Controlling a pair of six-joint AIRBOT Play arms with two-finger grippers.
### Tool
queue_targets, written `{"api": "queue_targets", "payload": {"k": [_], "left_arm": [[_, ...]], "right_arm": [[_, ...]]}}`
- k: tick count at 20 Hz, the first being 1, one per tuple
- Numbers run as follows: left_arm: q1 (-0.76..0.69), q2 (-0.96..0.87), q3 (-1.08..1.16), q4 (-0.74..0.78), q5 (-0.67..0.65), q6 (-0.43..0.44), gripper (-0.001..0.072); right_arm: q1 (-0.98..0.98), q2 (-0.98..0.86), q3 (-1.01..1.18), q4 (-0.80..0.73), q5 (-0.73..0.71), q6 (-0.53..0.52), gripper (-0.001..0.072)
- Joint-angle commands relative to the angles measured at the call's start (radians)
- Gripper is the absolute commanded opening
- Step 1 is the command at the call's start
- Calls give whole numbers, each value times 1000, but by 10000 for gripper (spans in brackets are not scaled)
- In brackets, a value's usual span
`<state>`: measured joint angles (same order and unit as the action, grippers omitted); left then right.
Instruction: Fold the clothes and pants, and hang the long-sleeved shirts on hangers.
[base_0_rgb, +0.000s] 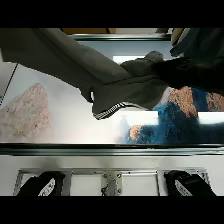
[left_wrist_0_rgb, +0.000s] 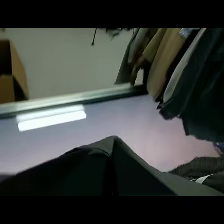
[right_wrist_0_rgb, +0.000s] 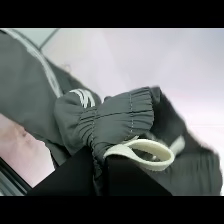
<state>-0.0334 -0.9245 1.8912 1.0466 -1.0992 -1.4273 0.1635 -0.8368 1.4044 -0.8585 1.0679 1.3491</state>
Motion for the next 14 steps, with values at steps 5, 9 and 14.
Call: {"api": "queue_targets", "payload": {"k": [5, 9, 14], "left_arm": [[-125, 113, 18, 10, 103, -1, 5], [-127, -56, 18, 45, 55, -1, 5], [-144, -401, 18, 80, 177, -1, 5]], "right_arm": [[0, 156, 2, -48, 111, 217, 19], [0, 76, -61, -71, 223, 350, 18], [0, -137, -214, -216, 222, 354, 18]]}}
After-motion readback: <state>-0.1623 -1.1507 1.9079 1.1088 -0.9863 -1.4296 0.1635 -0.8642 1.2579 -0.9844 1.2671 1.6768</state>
